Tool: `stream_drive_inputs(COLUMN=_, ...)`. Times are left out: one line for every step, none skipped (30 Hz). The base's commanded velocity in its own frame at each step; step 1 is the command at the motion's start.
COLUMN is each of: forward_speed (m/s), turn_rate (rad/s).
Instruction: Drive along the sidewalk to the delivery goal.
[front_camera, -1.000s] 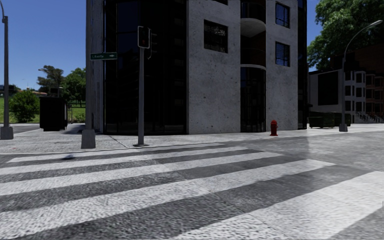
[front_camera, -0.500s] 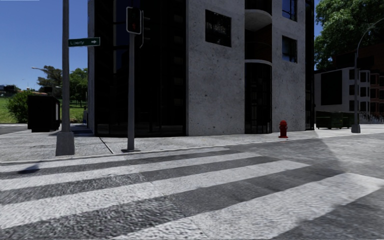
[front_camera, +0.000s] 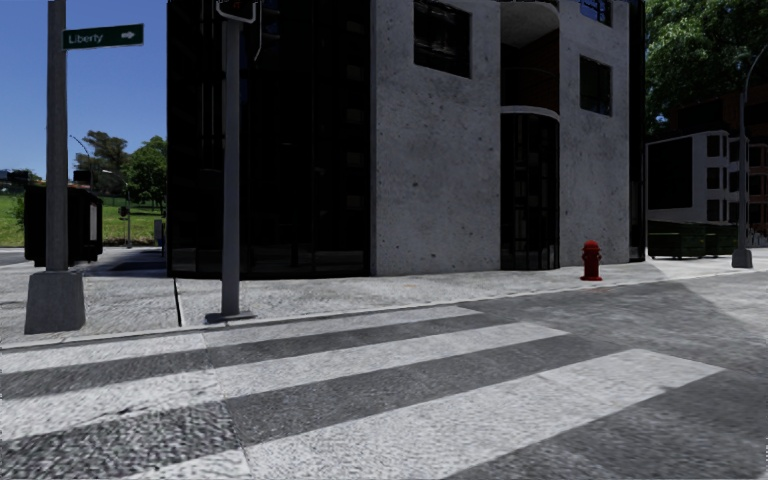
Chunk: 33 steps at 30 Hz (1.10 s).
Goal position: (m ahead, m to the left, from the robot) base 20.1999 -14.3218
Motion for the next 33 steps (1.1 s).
stream_drive_inputs(forward_speed=2.00, turn_rate=0.00)
stream_drive_inputs(forward_speed=2.00, turn_rate=0.00)
stream_drive_inputs(forward_speed=2.00, turn_rate=0.00)
stream_drive_inputs(forward_speed=2.00, turn_rate=0.00)
stream_drive_inputs(forward_speed=2.00, turn_rate=0.00)
stream_drive_inputs(forward_speed=2.00, turn_rate=0.00)
stream_drive_inputs(forward_speed=2.00, turn_rate=0.00)
stream_drive_inputs(forward_speed=2.00, turn_rate=0.00)
stream_drive_inputs(forward_speed=2.00, turn_rate=0.00)
stream_drive_inputs(forward_speed=2.00, turn_rate=0.00)
stream_drive_inputs(forward_speed=2.00, turn_rate=0.00)
stream_drive_inputs(forward_speed=2.00, turn_rate=0.00)
stream_drive_inputs(forward_speed=2.00, turn_rate=0.00)
stream_drive_inputs(forward_speed=2.00, turn_rate=0.00)
stream_drive_inputs(forward_speed=2.00, turn_rate=0.00)
stream_drive_inputs(forward_speed=2.00, turn_rate=0.00)
stream_drive_inputs(forward_speed=2.00, turn_rate=0.00)
stream_drive_inputs(forward_speed=2.00, turn_rate=0.00)
stream_drive_inputs(forward_speed=2.00, turn_rate=0.00)
stream_drive_inputs(forward_speed=2.00, turn_rate=0.00)
stream_drive_inputs(forward_speed=2.00, turn_rate=0.00)
stream_drive_inputs(forward_speed=2.00, turn_rate=0.00)
stream_drive_inputs(forward_speed=2.00, turn_rate=0.00)
stream_drive_inputs(forward_speed=2.00, turn_rate=0.00)
stream_drive_inputs(forward_speed=2.00, turn_rate=0.00)
stream_drive_inputs(forward_speed=2.00, turn_rate=0.00)
stream_drive_inputs(forward_speed=2.00, turn_rate=0.00)
stream_drive_inputs(forward_speed=2.00, turn_rate=0.00)
stream_drive_inputs(forward_speed=2.00, turn_rate=0.00)
stream_drive_inputs(forward_speed=2.00, turn_rate=0.00)
stream_drive_inputs(forward_speed=2.00, turn_rate=0.00)
stream_drive_inputs(forward_speed=2.00, turn_rate=0.00)
stream_drive_inputs(forward_speed=2.00, turn_rate=0.00)
